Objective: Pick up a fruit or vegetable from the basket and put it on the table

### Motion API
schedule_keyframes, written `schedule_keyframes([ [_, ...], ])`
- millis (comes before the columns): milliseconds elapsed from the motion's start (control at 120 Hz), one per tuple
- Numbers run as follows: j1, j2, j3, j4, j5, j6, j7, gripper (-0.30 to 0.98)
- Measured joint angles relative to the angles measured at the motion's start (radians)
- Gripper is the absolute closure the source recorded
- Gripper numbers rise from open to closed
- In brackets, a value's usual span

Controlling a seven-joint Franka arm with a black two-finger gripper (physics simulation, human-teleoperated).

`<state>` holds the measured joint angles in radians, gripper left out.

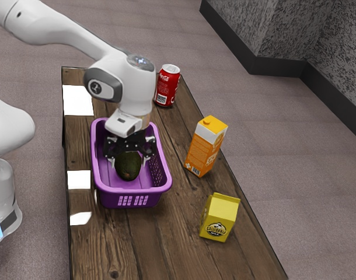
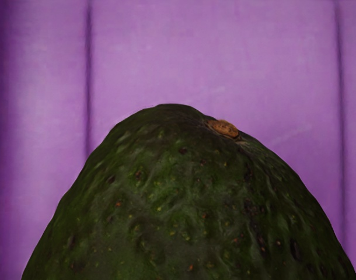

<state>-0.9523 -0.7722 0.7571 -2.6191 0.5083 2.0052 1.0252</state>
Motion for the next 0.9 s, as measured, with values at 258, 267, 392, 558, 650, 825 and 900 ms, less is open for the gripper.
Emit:
schedule_keyframes([
  [258,-0.013,0.003,0.020,0.000,0.014,0.011,-0.009,0.16],
  [267,-0.013,0.003,0.020,0.001,0.014,0.011,-0.009,0.16],
  [392,-0.013,0.003,0.011,0.011,0.018,0.012,-0.015,0.37],
  [558,-0.005,-0.015,-0.116,0.070,0.029,-0.039,-0.043,0.41],
  [650,0.025,-0.061,-0.181,0.136,0.022,-0.118,-0.059,0.30],
  [825,0.272,-0.077,-0.133,0.410,0.013,-0.266,-0.039,0.27],
  [900,0.296,-0.068,0.024,0.481,0.025,-0.295,-0.014,0.25],
])
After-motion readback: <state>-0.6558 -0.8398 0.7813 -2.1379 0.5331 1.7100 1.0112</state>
